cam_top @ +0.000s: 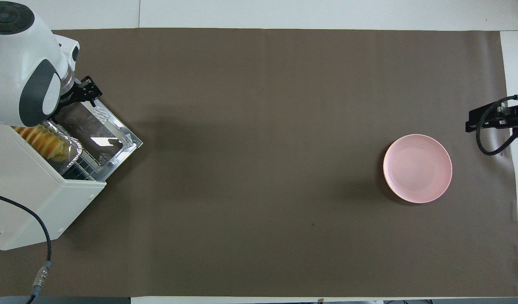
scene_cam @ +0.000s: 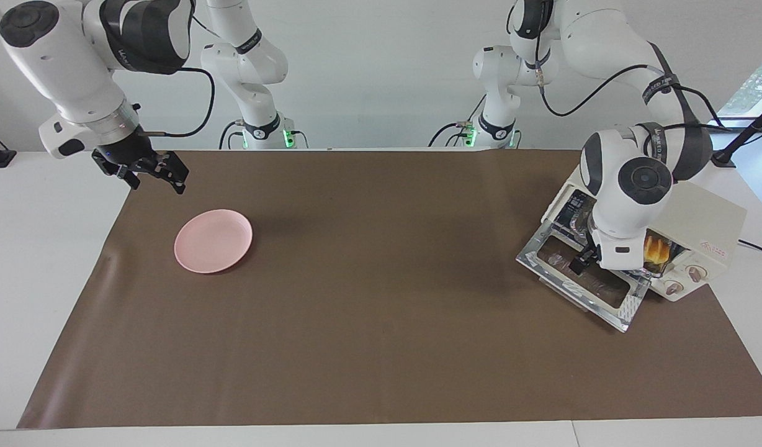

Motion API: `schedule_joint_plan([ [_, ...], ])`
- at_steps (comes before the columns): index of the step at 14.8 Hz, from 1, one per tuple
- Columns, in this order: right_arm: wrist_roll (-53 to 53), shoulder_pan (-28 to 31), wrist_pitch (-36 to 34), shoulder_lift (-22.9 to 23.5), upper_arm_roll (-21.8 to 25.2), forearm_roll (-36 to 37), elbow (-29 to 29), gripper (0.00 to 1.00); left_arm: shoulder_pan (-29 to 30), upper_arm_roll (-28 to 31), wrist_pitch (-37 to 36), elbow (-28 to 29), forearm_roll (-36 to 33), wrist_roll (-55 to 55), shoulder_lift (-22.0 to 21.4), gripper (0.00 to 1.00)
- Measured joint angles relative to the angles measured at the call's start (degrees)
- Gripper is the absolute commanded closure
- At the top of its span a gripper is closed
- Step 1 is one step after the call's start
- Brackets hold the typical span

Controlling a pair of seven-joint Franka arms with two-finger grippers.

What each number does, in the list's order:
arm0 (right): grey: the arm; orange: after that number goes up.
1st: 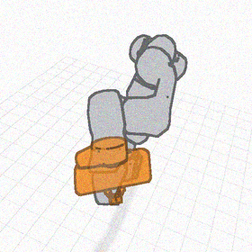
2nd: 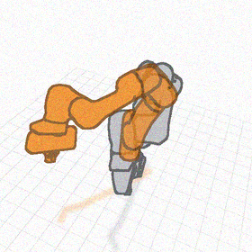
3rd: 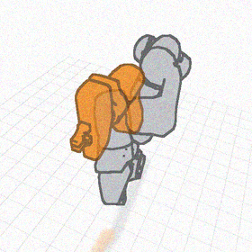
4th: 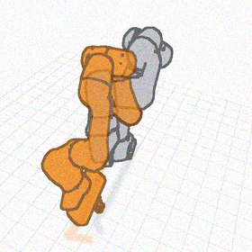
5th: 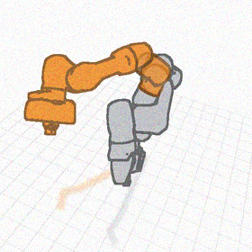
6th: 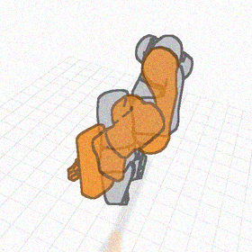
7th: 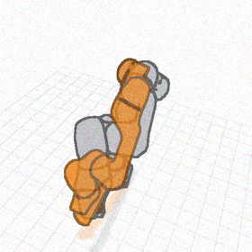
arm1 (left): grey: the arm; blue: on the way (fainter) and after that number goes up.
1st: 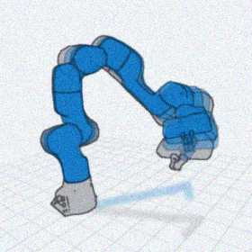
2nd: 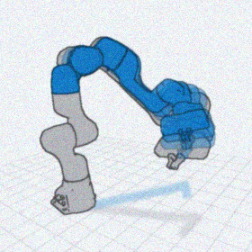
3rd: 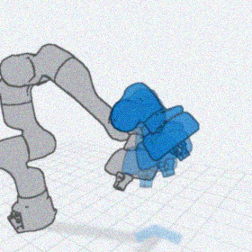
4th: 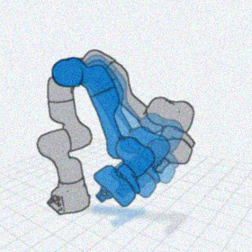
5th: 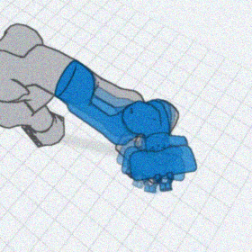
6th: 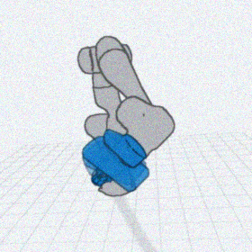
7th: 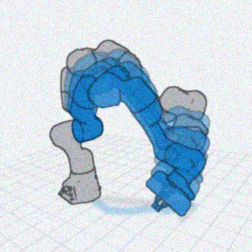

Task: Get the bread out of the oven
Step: 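Reach the left gripper down to the foil tray inside the oven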

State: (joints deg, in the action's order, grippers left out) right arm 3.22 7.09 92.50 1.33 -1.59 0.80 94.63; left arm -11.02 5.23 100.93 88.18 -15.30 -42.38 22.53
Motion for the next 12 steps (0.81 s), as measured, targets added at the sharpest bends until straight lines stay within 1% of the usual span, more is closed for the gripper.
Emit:
schedule_joint_plan([
  [6,0.0,0.0,0.0,0.0,0.0,0.0,0.0,0.0,-0.4,0.2,4.9,6.4,-5.8,-8.0,0.2,0.0],
  [12,0.0,0.0,0.0,0.0,0.0,0.0,0.0,0.0,-1.0,0.3,5.1,6.2,-6.6,-9.3,0.2,0.0],
])
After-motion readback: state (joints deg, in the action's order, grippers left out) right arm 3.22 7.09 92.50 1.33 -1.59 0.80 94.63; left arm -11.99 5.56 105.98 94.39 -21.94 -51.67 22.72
